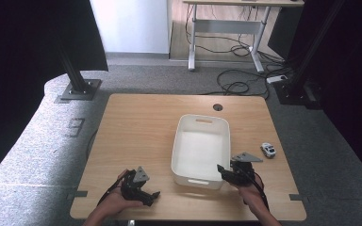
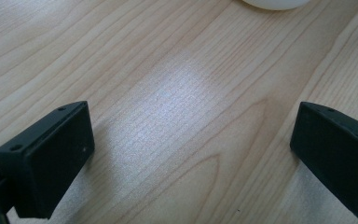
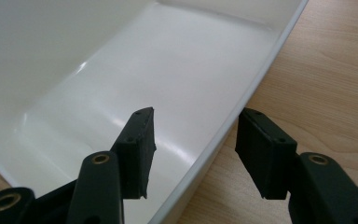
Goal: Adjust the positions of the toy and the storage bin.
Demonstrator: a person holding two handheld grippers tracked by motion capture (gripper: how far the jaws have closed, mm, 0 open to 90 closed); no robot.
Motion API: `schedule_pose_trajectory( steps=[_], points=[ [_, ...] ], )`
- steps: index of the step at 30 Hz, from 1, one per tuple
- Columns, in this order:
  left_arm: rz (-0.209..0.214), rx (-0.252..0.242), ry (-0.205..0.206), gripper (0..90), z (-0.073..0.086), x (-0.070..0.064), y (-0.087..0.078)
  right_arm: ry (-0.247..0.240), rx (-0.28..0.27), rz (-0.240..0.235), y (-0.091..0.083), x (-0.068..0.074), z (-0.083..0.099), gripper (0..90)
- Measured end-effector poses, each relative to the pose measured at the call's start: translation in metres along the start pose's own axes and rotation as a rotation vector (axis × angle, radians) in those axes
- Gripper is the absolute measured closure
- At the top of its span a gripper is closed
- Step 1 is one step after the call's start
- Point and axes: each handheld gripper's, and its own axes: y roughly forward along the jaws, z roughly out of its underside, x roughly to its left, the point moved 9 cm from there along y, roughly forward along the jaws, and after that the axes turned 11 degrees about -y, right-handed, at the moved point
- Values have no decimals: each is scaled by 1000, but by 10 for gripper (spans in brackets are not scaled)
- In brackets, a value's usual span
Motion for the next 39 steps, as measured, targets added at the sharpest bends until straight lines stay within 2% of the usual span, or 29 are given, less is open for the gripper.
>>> schedule_pose_trajectory(
  steps=[11, 39],
  points=[
    [1, -1, 1, 0, 0, 0, 0, 1, 0, -9, 8, -2, -5, 484],
    [2, -3, 1, 0, 0, 0, 0, -4, -9, -28, 11, -1, -7, 478]
  ],
)
